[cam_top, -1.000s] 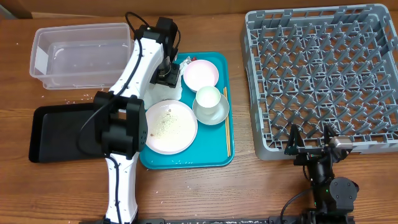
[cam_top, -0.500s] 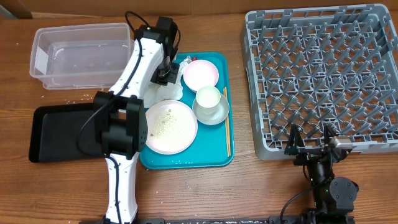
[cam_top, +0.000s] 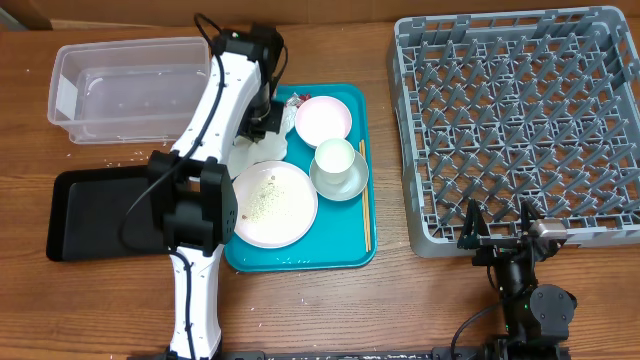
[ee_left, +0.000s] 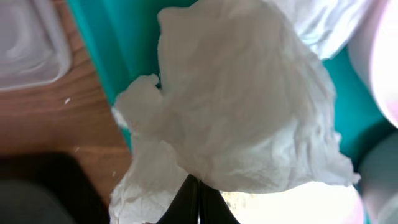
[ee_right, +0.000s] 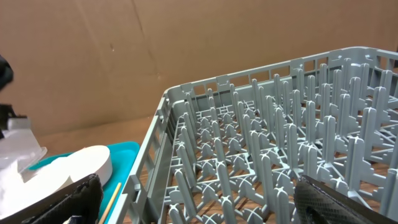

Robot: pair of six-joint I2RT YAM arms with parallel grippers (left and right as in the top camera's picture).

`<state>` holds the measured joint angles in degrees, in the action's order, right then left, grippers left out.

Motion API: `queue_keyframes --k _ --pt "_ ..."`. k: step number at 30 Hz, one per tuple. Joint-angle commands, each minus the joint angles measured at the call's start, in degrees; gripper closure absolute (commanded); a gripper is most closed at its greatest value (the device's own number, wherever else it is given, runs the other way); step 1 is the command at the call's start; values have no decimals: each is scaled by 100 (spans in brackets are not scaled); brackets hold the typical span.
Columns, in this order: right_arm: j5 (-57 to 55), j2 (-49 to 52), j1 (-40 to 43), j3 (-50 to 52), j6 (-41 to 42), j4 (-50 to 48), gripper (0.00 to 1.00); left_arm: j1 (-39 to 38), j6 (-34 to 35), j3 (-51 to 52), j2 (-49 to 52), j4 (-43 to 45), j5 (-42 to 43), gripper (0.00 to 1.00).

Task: Sort waste into correct bins and load items into the dishwasher
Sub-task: 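Grasp the crumpled white tissue with the left gripper and lift, then carry the tissue left and release it into the clear bin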

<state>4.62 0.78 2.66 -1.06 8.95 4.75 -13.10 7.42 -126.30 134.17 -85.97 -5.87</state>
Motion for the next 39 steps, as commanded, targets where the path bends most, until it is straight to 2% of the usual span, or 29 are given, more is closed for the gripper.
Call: queue_keyframes --k 1,10,15,19,29,32,36,37,39 --pt "0 -61 37 57 -24 -31 0 2 339 -568 -122 -337 -26 96" --pt "0 -61 37 57 -24 -31 0 138 671 -1921 -122 -1054 -22 96" --pt "0 -61 37 57 -24 -31 0 573 807 -2909 -122 -883 -66 96" --pt "0 -61 37 59 -24 -31 0 1056 1102 -3246 -122 -479 -365 96" --pt "0 -61 37 59 -24 -31 0 2210 2747 -2793 -39 1333 -367 96" --pt "0 -61 37 57 -24 -33 0 2361 3244 -2448 -39 1556 -369 96" --pt "0 -61 37 57 -24 -31 0 2455 3554 -1976 -39 1687 -378 96" --pt "0 -61 37 57 -24 -31 0 2470 3554 -1834 -39 1781 -376 93" --pt "0 -61 37 59 -24 -31 0 2476 3550 -1506 -39 2055 -374 77"
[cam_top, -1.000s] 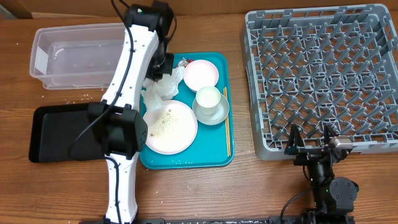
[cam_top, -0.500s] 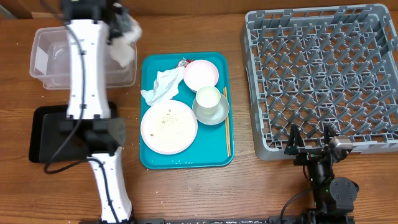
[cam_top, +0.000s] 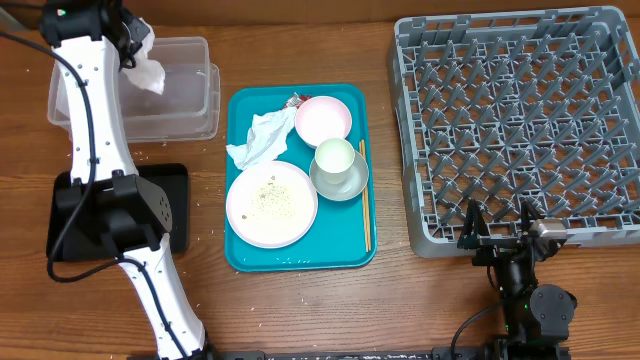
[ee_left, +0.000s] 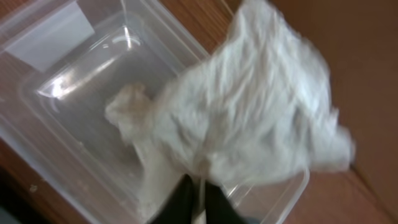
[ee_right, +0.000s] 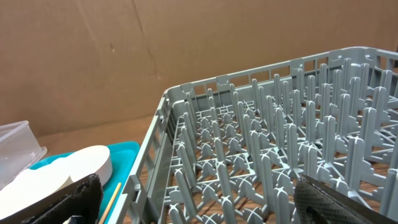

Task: Sort waste into correct bins and load items into the dishwasher
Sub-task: 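Carry the tissue left and release it into the clear bin, then reach the left gripper back to the remaining tissue on the tray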

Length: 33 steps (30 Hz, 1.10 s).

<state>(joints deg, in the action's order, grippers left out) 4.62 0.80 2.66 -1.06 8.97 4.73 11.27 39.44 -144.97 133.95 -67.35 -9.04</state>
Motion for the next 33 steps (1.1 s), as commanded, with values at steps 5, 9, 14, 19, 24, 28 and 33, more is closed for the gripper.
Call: queue_keyframes --k 5,9,14,19,24,28,33 --pt "0 -63 37 57 -26 -28 0 39 271 686 -17 481 -52 44" --pt "0 -63 37 57 -26 -28 0 39 -197 404 -103 387 293 43" --pt "0 -63 37 57 -26 -28 0 35 -999 -188 -319 -138 2199 36" --pt "0 -63 37 57 -26 -28 0 -293 -2404 -245 -409 -691 3816 37" --pt "0 -63 37 57 -26 -28 0 -957 -3554 -146 -393 -1606 2922 39" --pt "0 -63 37 57 -26 -28 0 -1563 -3670 221 -382 -1803 1504 39" --pt "0 -63 37 57 -26 -28 0 -2076 -3668 1088 -382 -1644 328 40"
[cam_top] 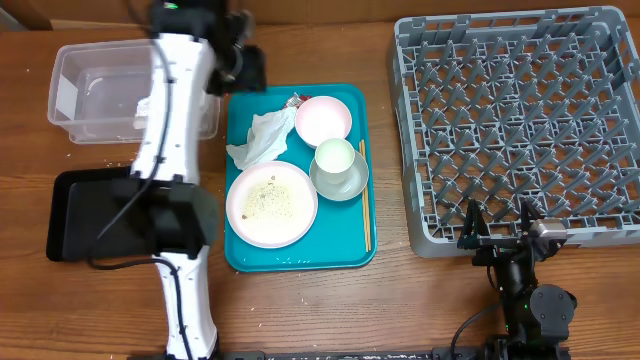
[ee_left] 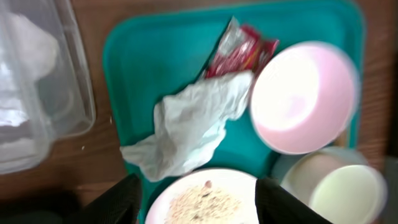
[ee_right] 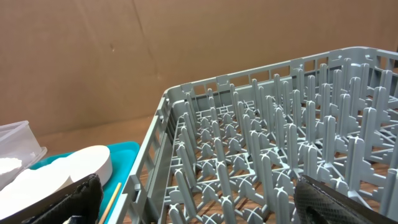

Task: Sort waste into correct bins and load items into the dishwasher
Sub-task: 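Reach the left gripper back to the remaining tissue on the tray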

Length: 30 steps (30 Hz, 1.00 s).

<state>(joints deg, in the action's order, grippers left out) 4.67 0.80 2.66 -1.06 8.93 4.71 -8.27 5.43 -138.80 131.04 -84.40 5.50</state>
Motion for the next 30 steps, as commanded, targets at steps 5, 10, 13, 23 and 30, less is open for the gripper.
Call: queue_keyframes --k 5,10,13,23,30 --pt "-4 -63 37 57 -22 -26 0 -269 -264 1462 -92 535 -1150 40" --pt "-4 -63 37 57 -22 -26 0 -260 -286 2225 -92 1217 -1147 39" --pt "-4 -63 37 57 -22 -26 0 -269 -334 2546 -92 1735 -1143 42" --pt "-4 -63 37 57 -22 -26 0 -275 -568 3027 -92 2133 -415 61" --pt "-4 -63 37 57 -22 -26 0 -264 -448 2848 -96 1803 -444 96"
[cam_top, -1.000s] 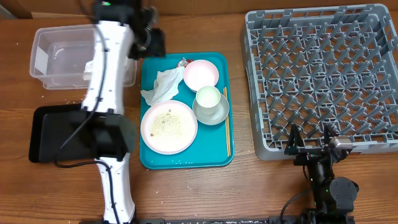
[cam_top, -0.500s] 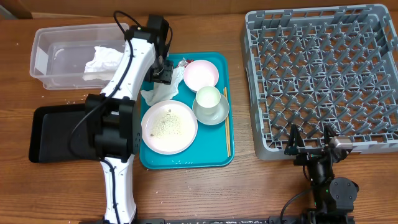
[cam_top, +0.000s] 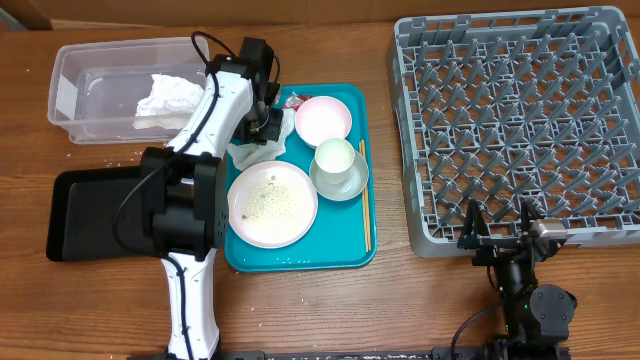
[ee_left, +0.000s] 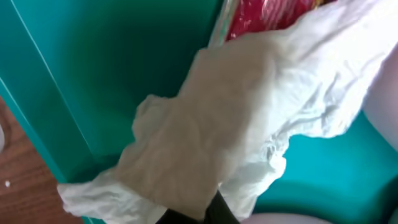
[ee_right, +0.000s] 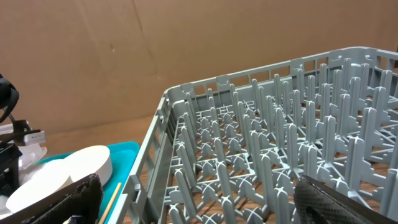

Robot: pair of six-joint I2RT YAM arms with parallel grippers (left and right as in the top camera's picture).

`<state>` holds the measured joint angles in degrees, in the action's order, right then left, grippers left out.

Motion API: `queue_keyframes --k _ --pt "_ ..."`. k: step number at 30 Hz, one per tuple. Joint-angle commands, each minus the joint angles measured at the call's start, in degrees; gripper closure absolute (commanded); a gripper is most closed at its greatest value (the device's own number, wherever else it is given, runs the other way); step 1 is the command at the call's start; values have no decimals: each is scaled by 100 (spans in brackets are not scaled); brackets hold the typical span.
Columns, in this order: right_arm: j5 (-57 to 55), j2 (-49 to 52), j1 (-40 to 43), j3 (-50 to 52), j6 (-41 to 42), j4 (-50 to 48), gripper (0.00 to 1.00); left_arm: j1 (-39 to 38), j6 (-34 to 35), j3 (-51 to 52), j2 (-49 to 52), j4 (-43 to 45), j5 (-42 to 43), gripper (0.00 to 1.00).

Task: Sort waste into correct bins and load items into the dishwasher
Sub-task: 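Reach the left gripper back to the remaining tissue on the tray, then grasp the second tissue and drop it into the clear bin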

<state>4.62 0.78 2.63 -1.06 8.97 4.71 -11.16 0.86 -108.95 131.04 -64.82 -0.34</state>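
Observation:
A crumpled white tissue [ee_left: 236,124] lies at the teal tray's [cam_top: 300,258] left side, partly over a red wrapper [ee_left: 280,15]. My left gripper [cam_top: 263,122] is low on this tissue, and its dark fingers [ee_left: 221,211] look pinched together on the paper. Another tissue [cam_top: 168,95] sits in the clear bin [cam_top: 90,60]. The tray also holds a pink bowl [cam_top: 323,118], a cup on a saucer [cam_top: 337,165], a plate with crumbs [cam_top: 272,203] and chopsticks [cam_top: 365,200]. My right gripper [ee_right: 208,196] rests open in front of the grey dish rack [cam_top: 520,120].
A black tray [cam_top: 90,215] lies at the left, below the clear bin. The left arm crosses the tray's left edge and the black tray's right end. Crumbs dot the wooden table near the bin.
My left gripper was open above the tray's top left corner. Now it is down on the tissue on the tray with its fingers together on it. The right arm has not moved.
First my left gripper was shut on a tissue on the tray. It then held that tissue over the clear bin. After that it was open above the tray, the tissue lying in the bin. Now it grips the second tissue.

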Motion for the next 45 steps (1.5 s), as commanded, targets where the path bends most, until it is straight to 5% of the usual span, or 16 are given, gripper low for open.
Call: queue_keyframes --k 1,10,16,22,31,34,37,45 --pt "0 -61 39 57 -26 -26 0 31 94 -267 -101 -293 140 96" --pt "0 -61 39 57 -26 -26 0 37 109 -2750 -111 -2107 -50 96" --pt "0 -61 39 57 -26 -28 0 44 415 -3906 -109 -2092 -839 96" --pt "0 -61 39 59 -26 -26 0 354 1355 -3766 -83 -713 -2033 96" --pt "0 -61 39 57 -26 -26 0 1276 2844 -3101 -72 214 -2011 96" --pt "0 -61 39 57 -26 -26 0 1523 3051 -2691 -44 560 -1703 85" --pt "0 -61 39 57 -26 -26 0 1687 3049 -2291 -42 872 -1613 57" --pt "0 -61 39 57 -26 -26 0 1790 2975 -2304 -87 533 -981 56"
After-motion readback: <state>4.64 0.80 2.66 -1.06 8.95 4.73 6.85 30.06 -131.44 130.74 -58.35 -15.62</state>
